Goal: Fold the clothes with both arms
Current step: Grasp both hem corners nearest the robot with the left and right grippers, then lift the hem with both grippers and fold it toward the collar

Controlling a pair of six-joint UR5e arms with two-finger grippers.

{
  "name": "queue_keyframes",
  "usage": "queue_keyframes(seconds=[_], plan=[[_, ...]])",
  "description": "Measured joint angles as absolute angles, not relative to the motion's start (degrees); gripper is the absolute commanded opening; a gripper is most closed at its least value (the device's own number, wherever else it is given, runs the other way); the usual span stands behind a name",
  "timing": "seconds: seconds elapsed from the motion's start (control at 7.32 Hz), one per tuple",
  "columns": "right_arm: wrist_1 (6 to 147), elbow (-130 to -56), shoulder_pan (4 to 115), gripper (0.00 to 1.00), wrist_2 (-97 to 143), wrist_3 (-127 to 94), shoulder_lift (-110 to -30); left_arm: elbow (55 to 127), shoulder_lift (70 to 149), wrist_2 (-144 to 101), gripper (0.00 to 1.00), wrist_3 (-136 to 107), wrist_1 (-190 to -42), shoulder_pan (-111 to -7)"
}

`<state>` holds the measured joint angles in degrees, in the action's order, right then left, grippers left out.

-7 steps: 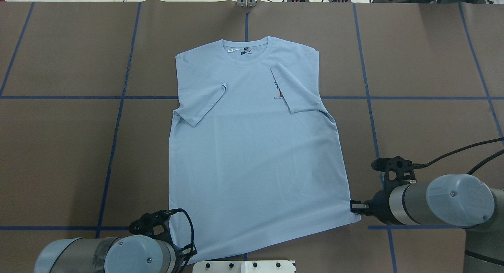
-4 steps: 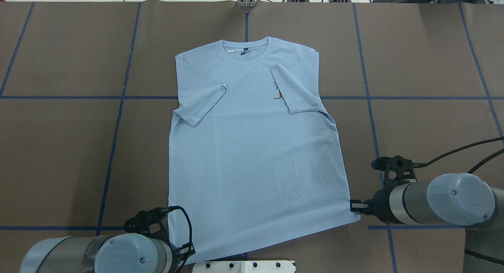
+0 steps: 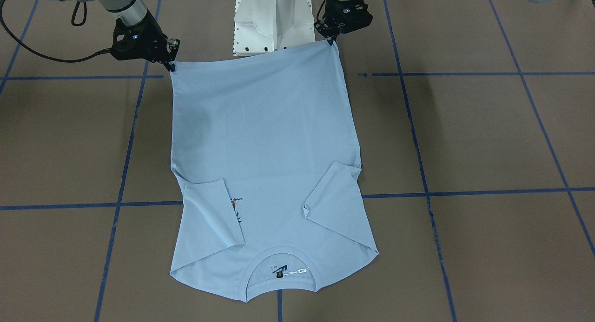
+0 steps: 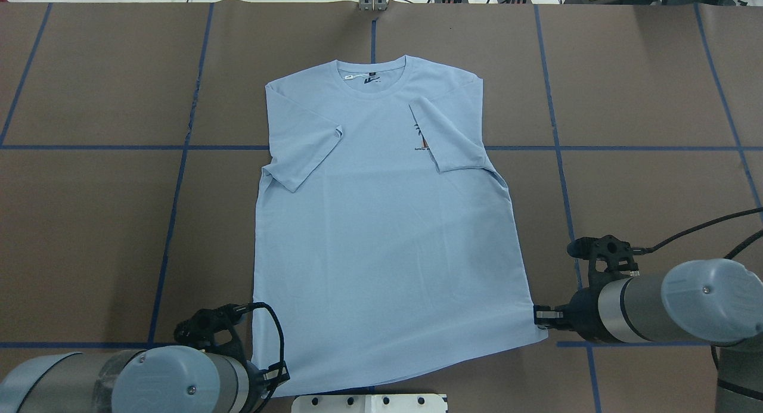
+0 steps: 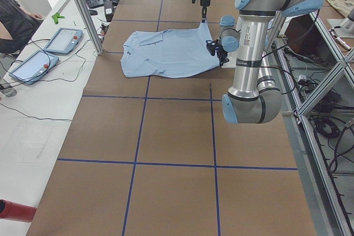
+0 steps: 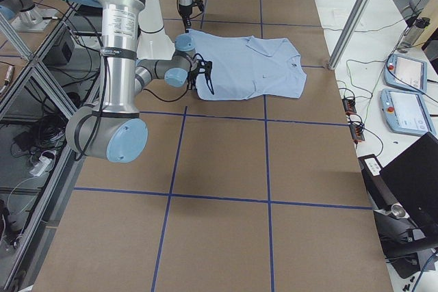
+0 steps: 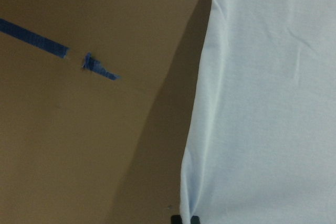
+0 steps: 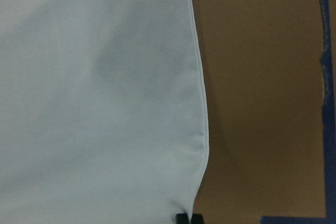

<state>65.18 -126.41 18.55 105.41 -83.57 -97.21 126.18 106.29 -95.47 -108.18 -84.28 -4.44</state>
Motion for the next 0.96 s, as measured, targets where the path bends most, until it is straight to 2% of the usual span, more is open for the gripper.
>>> queue_keyframes(seconds=[0.41,0.96], plan=[[65.3,-133.8,17.9,0.0,114.3,-84.2,-103.2,130.6,106.0,-96.7,0.0,-102.8,-81.3,-4.4],[65.1,-134.5,17.4,0.0,117.5,-85.4,-102.0,133.3,106.4,-100.0,0.0,-99.3,-78.9,-5.5]])
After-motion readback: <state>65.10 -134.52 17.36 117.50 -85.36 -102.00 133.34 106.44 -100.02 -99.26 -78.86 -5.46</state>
